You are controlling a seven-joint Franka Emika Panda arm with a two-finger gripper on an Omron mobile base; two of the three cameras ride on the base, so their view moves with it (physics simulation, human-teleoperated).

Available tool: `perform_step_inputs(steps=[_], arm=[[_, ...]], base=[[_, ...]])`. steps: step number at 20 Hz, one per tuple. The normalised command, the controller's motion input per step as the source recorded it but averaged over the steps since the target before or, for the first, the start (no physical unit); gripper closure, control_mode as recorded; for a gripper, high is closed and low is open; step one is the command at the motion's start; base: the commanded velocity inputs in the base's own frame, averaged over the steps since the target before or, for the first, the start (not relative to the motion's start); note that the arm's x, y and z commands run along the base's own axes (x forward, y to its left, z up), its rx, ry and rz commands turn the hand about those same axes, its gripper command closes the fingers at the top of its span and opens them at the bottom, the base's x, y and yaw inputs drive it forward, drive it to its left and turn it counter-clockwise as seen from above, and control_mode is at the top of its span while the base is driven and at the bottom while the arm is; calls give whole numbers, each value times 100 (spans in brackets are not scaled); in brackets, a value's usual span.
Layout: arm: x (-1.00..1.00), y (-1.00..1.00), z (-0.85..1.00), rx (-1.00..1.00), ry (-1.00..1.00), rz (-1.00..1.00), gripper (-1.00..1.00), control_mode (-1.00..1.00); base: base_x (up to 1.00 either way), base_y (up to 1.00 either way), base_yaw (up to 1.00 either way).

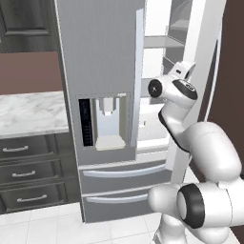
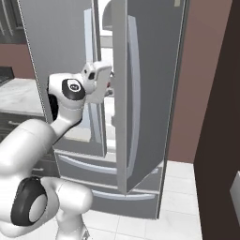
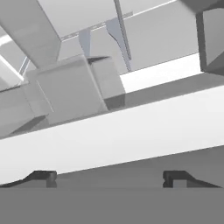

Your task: Move the hot dog bun to the plate on the dining table and place the condiment next to that plate. Then navigate to the fridge and take the sausage and place it on the plate as well.

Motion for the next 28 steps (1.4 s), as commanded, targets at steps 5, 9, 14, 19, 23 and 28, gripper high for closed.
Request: perform_step_inputs(steps=[5,9,14,19,23,28], arm=[[-8,-73,0,0,1,0,-100,-100],[-11,-79,0,2,2,0,-100,-100],[-4,-87,0,4,3,0,-100,-100],[0,-89,0,5,4,0,-100,-100],[1,-85,0,6,6,0,-100,-100],[2,-63,0,5,2,0,-100,-100]], base=[[0,0,0],[0,0,0],[0,0,0],[0,0,0],[0,0,0],[0,0,0]])
